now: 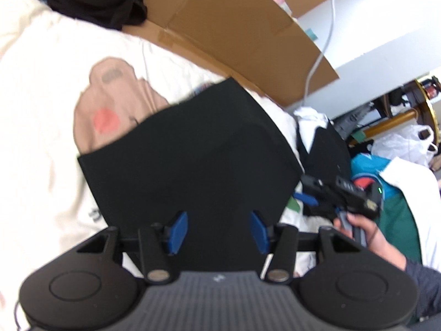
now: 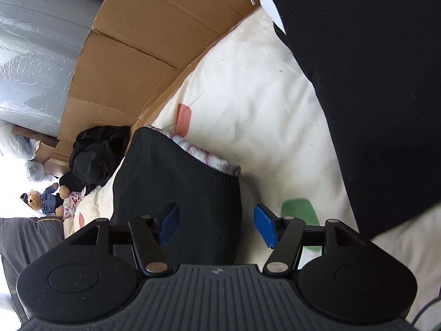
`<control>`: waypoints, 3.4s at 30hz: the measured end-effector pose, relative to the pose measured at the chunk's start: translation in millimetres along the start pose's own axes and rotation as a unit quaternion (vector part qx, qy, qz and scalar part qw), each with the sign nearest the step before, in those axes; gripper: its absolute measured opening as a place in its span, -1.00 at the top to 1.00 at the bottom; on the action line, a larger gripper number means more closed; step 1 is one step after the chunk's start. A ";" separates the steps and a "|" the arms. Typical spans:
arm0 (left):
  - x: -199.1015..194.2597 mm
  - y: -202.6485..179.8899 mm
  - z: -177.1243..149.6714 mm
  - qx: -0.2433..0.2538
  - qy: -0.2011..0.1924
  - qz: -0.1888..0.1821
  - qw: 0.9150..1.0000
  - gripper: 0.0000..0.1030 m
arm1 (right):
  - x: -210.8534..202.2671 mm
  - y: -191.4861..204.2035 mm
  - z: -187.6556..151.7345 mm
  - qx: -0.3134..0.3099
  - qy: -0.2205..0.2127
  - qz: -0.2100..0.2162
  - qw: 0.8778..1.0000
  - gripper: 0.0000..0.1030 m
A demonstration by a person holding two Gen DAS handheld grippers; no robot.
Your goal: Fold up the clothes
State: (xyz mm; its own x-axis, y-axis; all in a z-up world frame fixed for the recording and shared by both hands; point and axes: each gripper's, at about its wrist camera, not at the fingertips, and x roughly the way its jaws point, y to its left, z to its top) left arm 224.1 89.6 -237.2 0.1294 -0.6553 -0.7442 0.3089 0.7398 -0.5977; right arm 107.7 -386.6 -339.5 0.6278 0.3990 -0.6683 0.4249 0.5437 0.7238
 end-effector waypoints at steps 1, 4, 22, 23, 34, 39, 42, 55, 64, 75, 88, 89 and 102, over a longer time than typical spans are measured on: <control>0.2 -1.4 3.2 0.002 0.000 -0.001 1.000 -0.03 | -1.2 -0.2 -1.6 0.001 0.000 0.000 1.000 -0.29; -1.5 -7.4 20.9 0.020 -0.002 0.005 1.000 -0.06 | -3.9 -0.8 -5.3 0.005 -0.001 0.004 1.000 -0.30; 66.0 -33.4 126.8 0.096 0.007 0.071 0.993 -0.61 | 10.3 9.2 0.3 -0.019 0.003 -0.005 1.000 -0.45; 69.6 -34.2 130.5 0.101 0.010 0.074 0.992 -0.61 | 11.8 9.6 2.0 -0.021 0.004 -0.006 1.000 -0.45; 107.1 -39.2 166.6 0.146 0.058 0.067 0.985 -0.62 | 8.8 -2.5 0.6 -0.022 0.005 -0.012 1.000 -0.45; 127.3 -32.9 173.8 0.149 0.085 0.056 0.983 -0.63 | 10.5 -6.0 -2.5 -0.029 0.011 -0.015 0.999 -0.45; 141.8 -29.4 174.4 0.154 0.106 0.050 0.981 -0.65 | 10.9 -7.6 -1.9 -0.028 0.009 -0.013 0.999 -0.45; 192.9 8.2 165.2 0.111 0.160 0.007 0.981 -0.77 | 20.1 -7.0 0.4 -0.041 0.018 -0.002 0.999 -0.45; 193.5 19.0 165.3 0.110 0.191 -0.054 0.974 -0.71 | 30.0 -10.4 -1.3 -0.031 0.015 0.004 0.999 -0.45; 198.3 32.3 158.3 0.086 0.175 -0.084 0.977 -0.38 | 35.0 -7.9 -4.4 -0.035 0.021 0.012 0.999 -0.45; 183.3 16.3 142.4 0.122 0.137 -0.067 0.981 0.42 | 37.9 -13.2 -5.4 0.008 0.016 0.028 0.999 0.64; 179.2 12.5 139.4 0.130 0.128 -0.060 0.981 0.43 | 36.0 -12.1 -5.9 0.007 0.014 0.028 0.999 0.72; 112.1 -1.0 106.5 0.127 0.034 -0.076 0.988 0.54 | 3.1 44.9 -14.6 -0.079 -0.011 0.058 0.995 0.81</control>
State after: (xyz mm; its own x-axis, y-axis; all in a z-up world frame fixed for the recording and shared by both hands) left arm 338.7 -0.8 -288.2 0.0016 -0.7381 -0.6747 0.5478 0.5651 -0.6169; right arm 119.3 -350.2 -311.6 0.6817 0.4503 -0.5767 0.2421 0.6050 0.7586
